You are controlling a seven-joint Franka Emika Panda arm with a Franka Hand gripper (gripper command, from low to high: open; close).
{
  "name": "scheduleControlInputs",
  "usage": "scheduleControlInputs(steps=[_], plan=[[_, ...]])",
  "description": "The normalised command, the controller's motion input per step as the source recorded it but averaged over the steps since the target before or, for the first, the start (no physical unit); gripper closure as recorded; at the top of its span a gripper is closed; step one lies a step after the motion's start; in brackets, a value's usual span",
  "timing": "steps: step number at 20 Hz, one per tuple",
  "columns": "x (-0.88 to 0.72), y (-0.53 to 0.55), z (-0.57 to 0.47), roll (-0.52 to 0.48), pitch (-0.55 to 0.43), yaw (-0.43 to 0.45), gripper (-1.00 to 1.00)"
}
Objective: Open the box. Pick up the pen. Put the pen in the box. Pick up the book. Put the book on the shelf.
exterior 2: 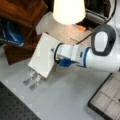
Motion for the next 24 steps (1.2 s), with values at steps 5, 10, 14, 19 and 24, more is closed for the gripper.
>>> scheduleControlInputs(steps=[5, 10, 14, 19, 24], plan=[[-0.01, -0.18, -0.02, -0.013, 0.016, 0.093, 1.00], [-0.02, -0.18, -0.03, -0.034, 0.014, 0.121, 1.00], [-0.02, -0.15, -0.02, -0.042, 0.003, 0.135, 1.00], [-0.10, -0.08, 0.09, -0.050, 0.009, 0.106, 1.00], [-0.15, 0.02, 0.28, -0.091, 0.054, 0.070, 1.00]])
